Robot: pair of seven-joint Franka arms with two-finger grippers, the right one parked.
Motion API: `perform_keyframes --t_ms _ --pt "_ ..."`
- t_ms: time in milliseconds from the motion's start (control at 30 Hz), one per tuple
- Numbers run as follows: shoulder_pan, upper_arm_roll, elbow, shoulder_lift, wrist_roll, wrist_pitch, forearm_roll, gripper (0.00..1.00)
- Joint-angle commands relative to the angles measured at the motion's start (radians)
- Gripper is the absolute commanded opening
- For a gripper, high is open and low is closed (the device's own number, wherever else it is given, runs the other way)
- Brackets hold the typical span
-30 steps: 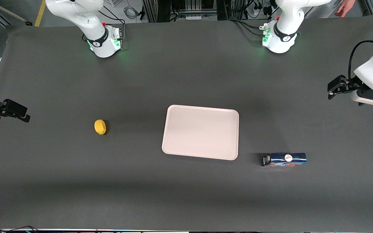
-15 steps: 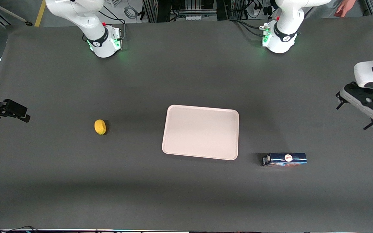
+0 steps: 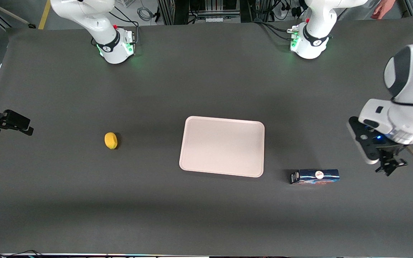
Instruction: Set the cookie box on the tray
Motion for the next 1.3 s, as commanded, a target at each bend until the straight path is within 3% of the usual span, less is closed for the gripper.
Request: perform_keyframes --t_ms 0,133,533,1267 --pt "-0.002 -0.002 0.08 0.087 0.07 -0.013 0.014 1.0" --pt "0.013 -0.026 0.08 0.118 0.066 -0.014 0.005 1.0" --pt "0.032 -0.04 0.076 0.227 0.063 0.049 -0.124 1.0" --pt "0.035 -0.064 0.053 0.334 0.063 0.179 -0.131 1.0"
